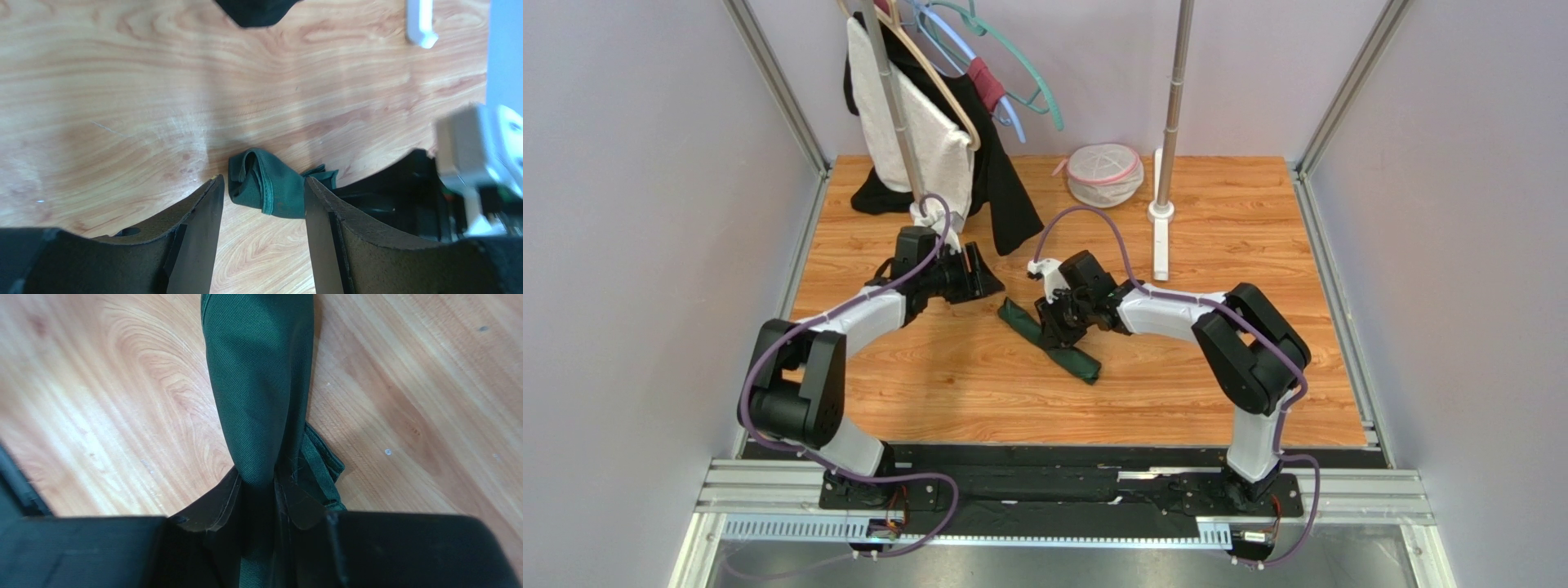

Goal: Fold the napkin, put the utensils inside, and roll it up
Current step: Roll the napkin with the utensil

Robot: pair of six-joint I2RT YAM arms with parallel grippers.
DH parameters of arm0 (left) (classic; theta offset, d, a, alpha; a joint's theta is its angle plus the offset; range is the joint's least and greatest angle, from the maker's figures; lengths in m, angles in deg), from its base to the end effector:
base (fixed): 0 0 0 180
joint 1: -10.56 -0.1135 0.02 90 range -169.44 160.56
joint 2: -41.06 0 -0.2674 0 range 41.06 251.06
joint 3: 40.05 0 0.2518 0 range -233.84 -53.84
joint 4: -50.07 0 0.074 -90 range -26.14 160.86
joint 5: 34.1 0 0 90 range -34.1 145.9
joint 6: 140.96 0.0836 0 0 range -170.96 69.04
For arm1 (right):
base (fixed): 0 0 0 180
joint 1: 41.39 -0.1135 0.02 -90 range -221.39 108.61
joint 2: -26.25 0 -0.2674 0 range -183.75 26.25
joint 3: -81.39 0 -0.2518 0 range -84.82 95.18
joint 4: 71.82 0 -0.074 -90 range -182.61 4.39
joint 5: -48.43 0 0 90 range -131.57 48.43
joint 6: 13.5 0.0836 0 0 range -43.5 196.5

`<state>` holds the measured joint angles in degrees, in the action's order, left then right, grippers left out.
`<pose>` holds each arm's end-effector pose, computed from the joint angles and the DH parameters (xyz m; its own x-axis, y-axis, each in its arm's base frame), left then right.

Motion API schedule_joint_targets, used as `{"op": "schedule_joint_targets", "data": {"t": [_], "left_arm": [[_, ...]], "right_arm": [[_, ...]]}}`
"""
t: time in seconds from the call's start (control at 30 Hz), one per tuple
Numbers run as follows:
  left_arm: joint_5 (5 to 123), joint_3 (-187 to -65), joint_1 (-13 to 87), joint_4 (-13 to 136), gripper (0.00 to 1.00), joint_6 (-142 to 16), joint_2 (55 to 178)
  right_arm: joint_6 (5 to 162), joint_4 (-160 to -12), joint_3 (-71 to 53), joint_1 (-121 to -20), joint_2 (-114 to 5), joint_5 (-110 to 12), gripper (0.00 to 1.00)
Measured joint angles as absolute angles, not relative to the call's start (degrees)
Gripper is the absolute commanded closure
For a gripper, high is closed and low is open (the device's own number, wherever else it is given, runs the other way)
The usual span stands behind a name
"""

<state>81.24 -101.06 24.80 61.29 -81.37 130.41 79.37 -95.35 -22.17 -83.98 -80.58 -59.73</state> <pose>0.3342 -0.1217 0.1661 -0.8068 -0.2672 -0.5269 0.1551 0.7648 -0.6253 0.2805 0.2933 0.1181 -0.6332 -0.5175 -0.5756 -0.7474 0.6020 0.2811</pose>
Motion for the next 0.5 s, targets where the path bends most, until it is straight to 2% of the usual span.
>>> {"op": "schedule_joint_targets", "data": {"t": [0.2,0.4,0.5], "left_arm": [[81.4,-97.9,24.5,57.4,0.41,-81.0,128.8],[83.2,-94.5,24.5,53.8,0.41,-81.5,131.6],[84.4,-94.4,24.5,51.8,0.46,-81.9,132.8]], "right_arm": [[82.9,-93.0,-22.1,-79.2,-83.4,-73.5,0.78],[84.9,-92.2,-21.0,-77.8,-86.5,-82.3,0.78],[85.8,-92.0,-20.5,-77.5,-87.6,-85.1,0.78]]}}
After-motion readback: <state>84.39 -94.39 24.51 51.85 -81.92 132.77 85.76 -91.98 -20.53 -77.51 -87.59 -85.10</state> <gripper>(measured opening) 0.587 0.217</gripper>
